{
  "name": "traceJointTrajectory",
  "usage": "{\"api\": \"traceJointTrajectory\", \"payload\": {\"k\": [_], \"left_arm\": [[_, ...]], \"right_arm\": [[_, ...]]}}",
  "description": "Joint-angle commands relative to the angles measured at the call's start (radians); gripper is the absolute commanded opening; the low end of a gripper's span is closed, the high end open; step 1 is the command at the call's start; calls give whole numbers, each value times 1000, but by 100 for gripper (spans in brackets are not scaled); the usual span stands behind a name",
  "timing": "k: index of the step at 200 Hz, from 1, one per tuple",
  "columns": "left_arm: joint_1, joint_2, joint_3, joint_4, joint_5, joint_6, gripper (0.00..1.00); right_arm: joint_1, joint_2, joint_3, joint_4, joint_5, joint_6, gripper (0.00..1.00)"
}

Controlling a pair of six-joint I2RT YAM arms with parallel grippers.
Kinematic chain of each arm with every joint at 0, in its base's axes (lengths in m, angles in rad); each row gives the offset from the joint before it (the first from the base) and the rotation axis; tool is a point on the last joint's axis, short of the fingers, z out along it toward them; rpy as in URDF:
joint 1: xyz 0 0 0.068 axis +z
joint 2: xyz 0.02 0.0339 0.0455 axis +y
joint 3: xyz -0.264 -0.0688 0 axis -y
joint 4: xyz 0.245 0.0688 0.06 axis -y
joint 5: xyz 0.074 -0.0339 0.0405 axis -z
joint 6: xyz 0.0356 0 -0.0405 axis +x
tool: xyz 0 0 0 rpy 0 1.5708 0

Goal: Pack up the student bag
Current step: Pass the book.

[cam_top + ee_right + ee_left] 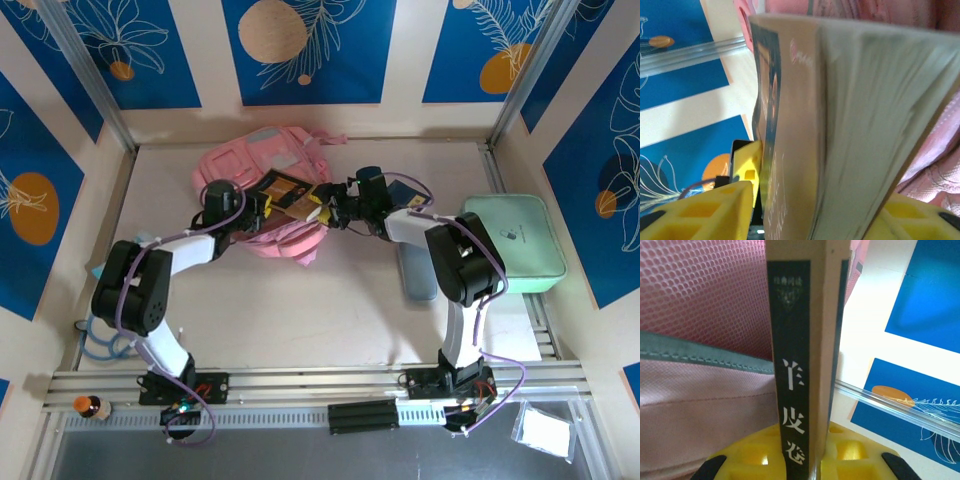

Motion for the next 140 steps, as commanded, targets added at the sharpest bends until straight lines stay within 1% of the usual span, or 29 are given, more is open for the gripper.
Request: {"api": "traceJointTrajectory", "payload": {"k": [1, 38, 52, 75, 91, 115, 124, 140], "left_arm": [[-22, -64, -16, -5, 48, 34, 0], [-21, -98, -24, -55, 55, 105, 0], [-22, -105, -22, -75, 65, 126, 0], [-20, -112, -30, -80, 78, 143, 7], [-15, -117, -27, -91, 79, 167, 17], [-9, -125, -6, -132, 95, 252, 41], [-8, -129, 15, -169, 107, 303, 49], [-7, -144, 65, -301, 109, 401, 60]], "right_arm": [[-5, 9, 47, 30, -17, -26, 47], [-1, 28, 75, 26, -40, -35, 37], [1, 33, 78, 31, -46, -38, 30], [1, 18, 72, 28, -45, -69, 17], [-2, -10, 66, 2, -38, -107, 9], [-18, -77, 43, -32, -24, -184, 3], [-30, -115, 24, -44, -17, -217, 2], [-60, -189, -19, -61, -8, -276, 1]]}}
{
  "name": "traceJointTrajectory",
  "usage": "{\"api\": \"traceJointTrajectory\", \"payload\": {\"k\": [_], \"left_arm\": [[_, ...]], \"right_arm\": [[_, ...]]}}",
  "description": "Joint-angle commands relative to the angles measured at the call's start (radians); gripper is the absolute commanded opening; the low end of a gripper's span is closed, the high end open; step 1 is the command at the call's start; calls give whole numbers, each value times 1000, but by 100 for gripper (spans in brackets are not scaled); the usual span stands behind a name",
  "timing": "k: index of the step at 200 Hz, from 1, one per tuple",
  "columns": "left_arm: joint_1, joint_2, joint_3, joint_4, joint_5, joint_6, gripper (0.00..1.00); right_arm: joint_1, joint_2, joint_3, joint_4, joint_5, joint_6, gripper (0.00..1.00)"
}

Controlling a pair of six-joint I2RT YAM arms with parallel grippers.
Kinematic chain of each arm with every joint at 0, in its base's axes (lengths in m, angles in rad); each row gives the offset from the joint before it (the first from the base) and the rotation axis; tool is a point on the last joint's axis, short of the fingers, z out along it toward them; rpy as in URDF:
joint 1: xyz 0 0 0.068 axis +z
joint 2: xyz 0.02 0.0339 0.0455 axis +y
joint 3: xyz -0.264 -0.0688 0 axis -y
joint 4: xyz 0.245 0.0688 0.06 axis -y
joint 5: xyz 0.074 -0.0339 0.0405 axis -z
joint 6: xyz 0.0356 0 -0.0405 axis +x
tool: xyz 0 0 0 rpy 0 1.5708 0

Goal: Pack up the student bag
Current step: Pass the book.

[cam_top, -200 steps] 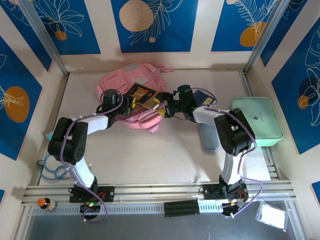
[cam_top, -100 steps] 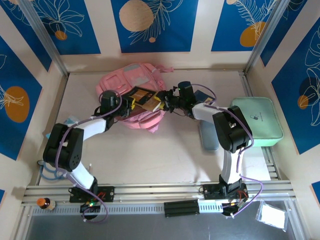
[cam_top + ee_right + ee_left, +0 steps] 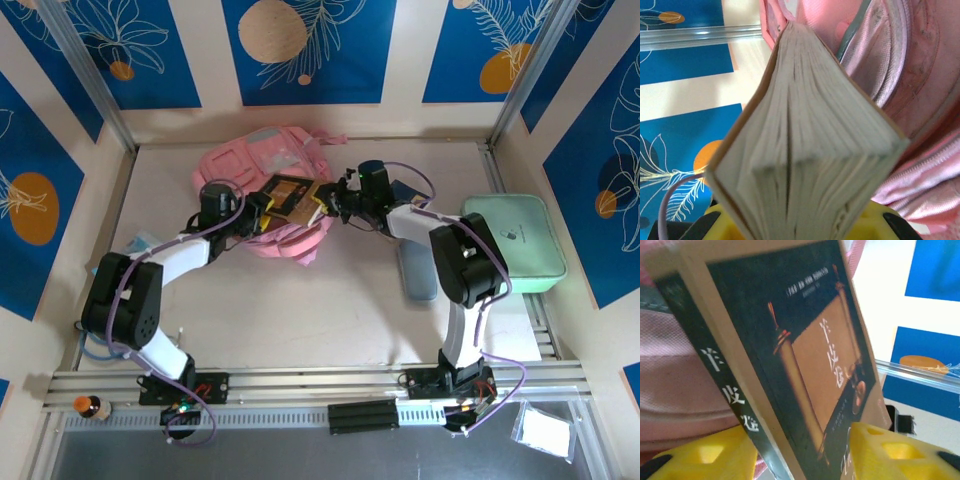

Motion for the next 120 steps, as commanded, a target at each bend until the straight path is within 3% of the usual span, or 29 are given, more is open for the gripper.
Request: {"api": "traceJointTrajectory", "payload": {"k": [1, 63, 92, 120], "left_arm": [[-6, -55, 81, -151, 44, 182, 60], [-57, -60, 315, -589, -94, 667, 78], [-112, 33, 467, -771, -246, 897, 79], [-134, 159, 624, -903, -298, 1071, 78]], "right_arm": [[-45, -150, -42, -16, 15, -125, 1], [-166, -432, -148, -244, 119, -334, 1], [-205, -498, -159, -330, 166, -384, 0], [-228, -528, -180, -337, 160, -394, 1]]}}
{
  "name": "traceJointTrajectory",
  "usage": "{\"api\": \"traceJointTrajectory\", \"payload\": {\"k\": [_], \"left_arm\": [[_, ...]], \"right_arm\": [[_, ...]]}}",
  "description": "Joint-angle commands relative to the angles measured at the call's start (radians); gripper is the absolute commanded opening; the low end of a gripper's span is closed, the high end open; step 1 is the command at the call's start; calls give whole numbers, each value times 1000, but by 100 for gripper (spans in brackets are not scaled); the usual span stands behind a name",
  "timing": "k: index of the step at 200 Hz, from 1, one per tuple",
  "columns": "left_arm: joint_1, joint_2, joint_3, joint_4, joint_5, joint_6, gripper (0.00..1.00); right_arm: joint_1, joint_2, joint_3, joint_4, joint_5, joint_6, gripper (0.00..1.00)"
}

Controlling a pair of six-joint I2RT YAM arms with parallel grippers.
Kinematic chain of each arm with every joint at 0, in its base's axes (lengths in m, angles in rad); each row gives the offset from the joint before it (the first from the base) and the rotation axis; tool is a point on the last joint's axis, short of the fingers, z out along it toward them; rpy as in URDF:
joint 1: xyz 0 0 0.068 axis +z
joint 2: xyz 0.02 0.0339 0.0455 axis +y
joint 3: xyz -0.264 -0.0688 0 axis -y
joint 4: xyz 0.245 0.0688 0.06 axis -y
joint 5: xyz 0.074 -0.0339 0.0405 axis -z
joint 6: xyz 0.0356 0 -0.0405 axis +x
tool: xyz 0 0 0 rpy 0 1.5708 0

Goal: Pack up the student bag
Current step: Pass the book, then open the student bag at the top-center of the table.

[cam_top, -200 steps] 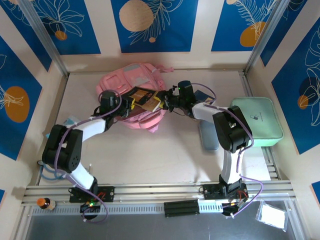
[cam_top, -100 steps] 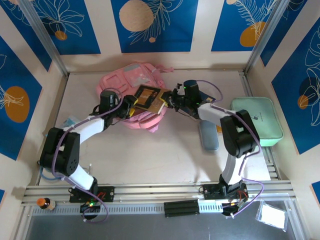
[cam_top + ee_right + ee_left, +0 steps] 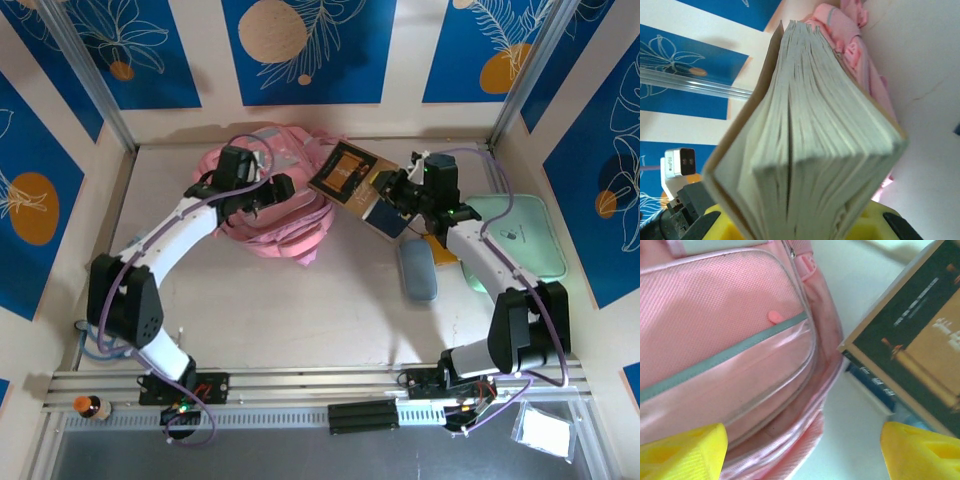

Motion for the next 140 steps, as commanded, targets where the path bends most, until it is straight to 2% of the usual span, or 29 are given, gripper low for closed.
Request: {"api": "traceJointTrajectory", "payload": {"k": [1, 35, 66, 140], "left_arm": [[-17, 107, 120, -220, -108, 258, 78], [-63, 261, 287, -351, -177, 499, 74], [-108, 363, 391, -424, -277, 635, 67], [-118, 495, 504, -490, -323, 664, 52]], "right_arm": [[-16, -41, -19, -20, 8, -51, 1], [-25, -57, -37, -29, 12, -51, 1], [-30, -57, -44, -32, 11, -41, 1], [-32, -54, -52, -35, 9, -31, 1]]}}
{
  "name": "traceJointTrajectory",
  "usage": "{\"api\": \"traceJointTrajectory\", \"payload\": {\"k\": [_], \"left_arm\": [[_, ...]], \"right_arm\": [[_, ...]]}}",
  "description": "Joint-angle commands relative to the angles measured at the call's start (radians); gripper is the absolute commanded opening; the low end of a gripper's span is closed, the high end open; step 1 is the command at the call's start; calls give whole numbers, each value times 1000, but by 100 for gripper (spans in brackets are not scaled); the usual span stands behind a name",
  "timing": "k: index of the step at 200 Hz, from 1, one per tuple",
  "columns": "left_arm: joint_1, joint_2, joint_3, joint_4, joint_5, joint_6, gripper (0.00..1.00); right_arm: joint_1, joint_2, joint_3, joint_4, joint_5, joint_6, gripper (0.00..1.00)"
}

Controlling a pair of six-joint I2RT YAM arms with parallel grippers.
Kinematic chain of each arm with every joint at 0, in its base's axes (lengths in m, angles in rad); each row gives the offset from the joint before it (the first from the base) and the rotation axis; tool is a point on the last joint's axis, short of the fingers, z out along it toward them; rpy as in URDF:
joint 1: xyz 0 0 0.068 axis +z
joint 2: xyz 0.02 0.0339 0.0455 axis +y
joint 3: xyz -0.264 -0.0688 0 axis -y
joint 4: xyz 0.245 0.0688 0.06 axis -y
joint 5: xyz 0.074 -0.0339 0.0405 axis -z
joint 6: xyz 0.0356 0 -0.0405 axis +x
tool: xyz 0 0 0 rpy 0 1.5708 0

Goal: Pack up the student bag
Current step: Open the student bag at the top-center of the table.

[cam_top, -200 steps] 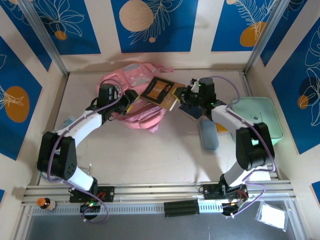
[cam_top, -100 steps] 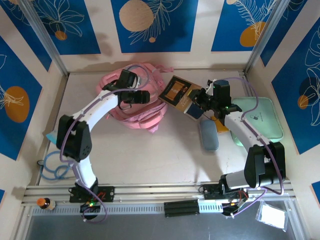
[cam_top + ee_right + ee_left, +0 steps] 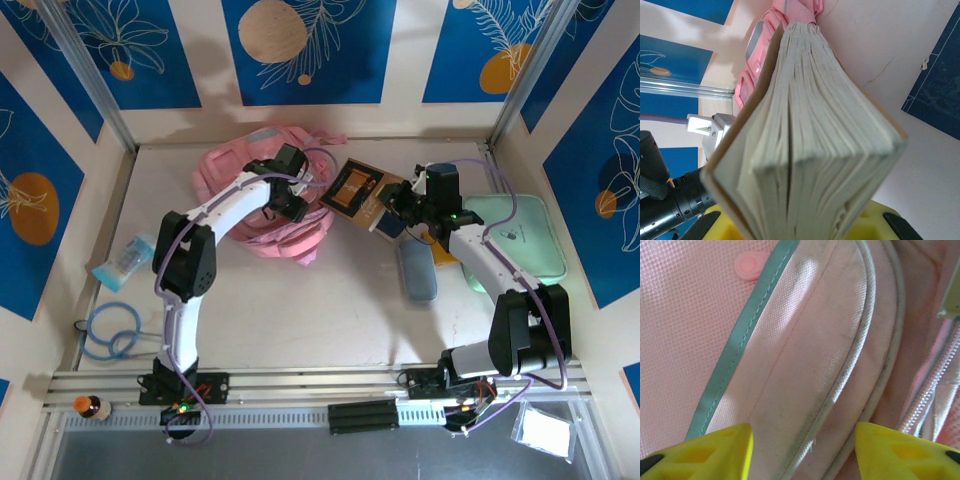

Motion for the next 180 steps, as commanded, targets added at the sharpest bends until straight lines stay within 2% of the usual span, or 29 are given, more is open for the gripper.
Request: {"api": "traceJointTrajectory", "payload": {"k": [1, 34, 72, 116, 144, 180], "left_arm": [[1, 49, 53, -69, -34, 32, 52], [1, 74, 72, -85, -54, 31, 51], [1, 85, 116, -103, -115, -34, 36], [3, 71, 133, -100, -103, -59, 28], [3, 81, 138, -101, -98, -52, 28], [3, 143, 199, -178, -94, -6, 39]], "right_arm": [[-5, -41, -6, 45, -14, -3, 1], [-5, -41, -7, 44, -13, -2, 1], [-3, -39, -8, 45, -14, 0, 1], [-3, -41, -10, 44, -14, 0, 1], [-4, -41, -13, 45, -16, 3, 1], [-3, -45, -15, 45, -17, 2, 1]]}}
